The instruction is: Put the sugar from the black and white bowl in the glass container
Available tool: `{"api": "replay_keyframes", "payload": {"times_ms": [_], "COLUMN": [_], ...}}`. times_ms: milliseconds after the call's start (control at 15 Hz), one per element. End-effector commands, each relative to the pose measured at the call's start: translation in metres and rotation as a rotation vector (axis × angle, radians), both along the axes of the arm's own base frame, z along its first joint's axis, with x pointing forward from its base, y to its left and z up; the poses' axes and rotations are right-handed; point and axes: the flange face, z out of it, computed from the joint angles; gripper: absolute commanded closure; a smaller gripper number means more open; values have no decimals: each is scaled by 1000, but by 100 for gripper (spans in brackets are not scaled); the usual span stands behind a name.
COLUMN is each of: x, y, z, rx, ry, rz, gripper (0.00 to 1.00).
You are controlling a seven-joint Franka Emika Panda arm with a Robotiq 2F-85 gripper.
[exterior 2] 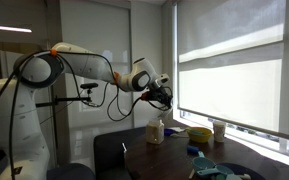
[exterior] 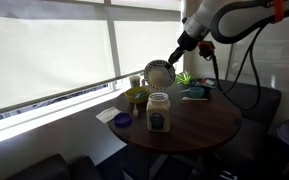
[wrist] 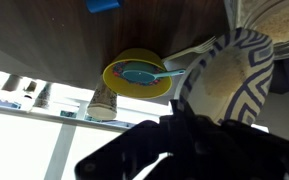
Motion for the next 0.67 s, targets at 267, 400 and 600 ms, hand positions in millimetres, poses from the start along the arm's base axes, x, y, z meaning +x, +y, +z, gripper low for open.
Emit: {"api": "replay_keyframes", "payload": {"times_ms": [267, 400, 600], "x": [-11, -15, -20], "y": [33, 41, 51], "z": [-21, -24, -27], "rx": [-89, -113, -145], "ry": [-61, -86, -129], "rz": [49, 76, 113], "gripper": [99, 99, 99]}}
